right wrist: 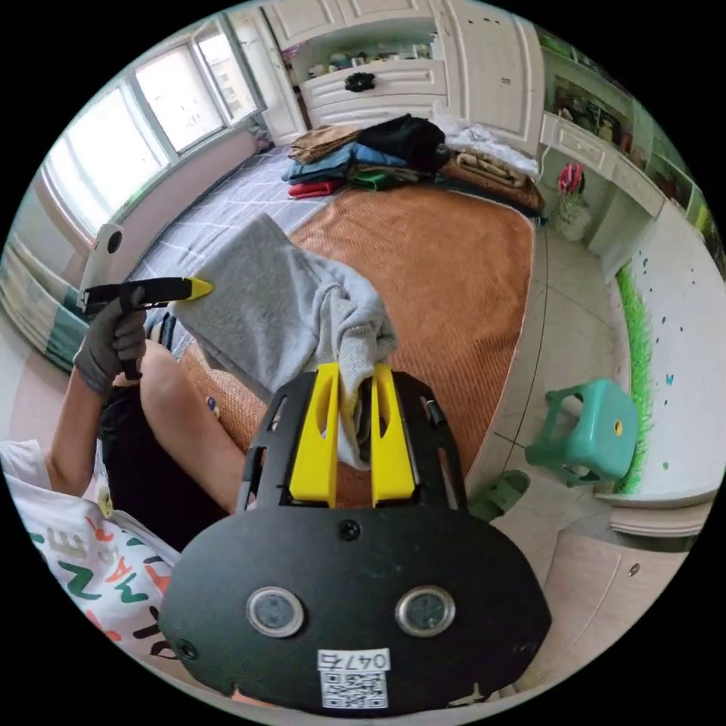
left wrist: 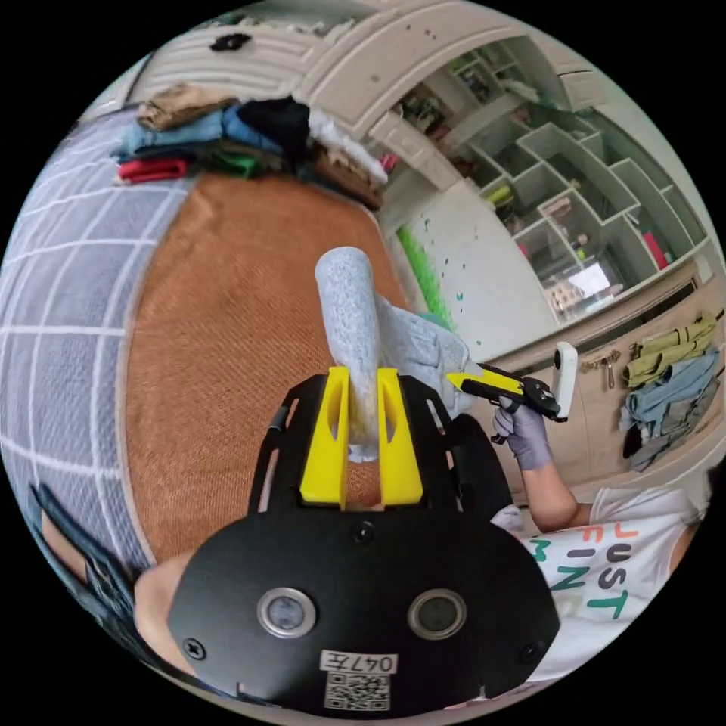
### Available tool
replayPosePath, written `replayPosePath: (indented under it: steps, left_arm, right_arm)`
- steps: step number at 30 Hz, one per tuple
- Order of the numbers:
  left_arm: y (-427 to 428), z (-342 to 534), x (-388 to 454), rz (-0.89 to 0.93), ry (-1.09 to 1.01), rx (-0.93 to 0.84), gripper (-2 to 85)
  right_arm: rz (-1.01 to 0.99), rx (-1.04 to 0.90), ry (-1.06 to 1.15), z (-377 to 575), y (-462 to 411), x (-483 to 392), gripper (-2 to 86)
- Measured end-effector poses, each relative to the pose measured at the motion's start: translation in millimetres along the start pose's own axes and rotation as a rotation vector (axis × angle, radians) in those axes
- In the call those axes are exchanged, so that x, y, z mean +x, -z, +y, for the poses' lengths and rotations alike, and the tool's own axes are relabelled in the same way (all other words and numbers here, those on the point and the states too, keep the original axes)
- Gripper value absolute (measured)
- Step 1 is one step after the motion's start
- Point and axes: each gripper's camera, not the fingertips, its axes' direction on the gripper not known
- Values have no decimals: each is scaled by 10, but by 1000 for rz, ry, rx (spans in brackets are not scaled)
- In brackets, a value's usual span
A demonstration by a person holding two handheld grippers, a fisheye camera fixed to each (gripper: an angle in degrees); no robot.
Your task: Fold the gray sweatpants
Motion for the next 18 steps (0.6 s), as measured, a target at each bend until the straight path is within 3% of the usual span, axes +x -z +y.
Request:
replayPosePath:
  steps: [5, 10, 15, 18]
  left_arm:
    - [1662, 1826, -522, -59, 173, 276, 60]
    - [3170, 3944, -947, -260, 403, 474, 61]
    - [3993, 5558, -1192, -426, 608, 634, 61]
    - [4171, 6342, -1446, -478, 732, 717, 62]
  right_arm:
    - [-148, 50, 319, -643, 399, -1013, 28]
    - [-265, 42, 744, -1092, 345, -2809, 31]
    - [-349, -1, 971, -1274, 72, -4247, 34]
    - [-368, -13, 997, -1335, -142, -4891, 47]
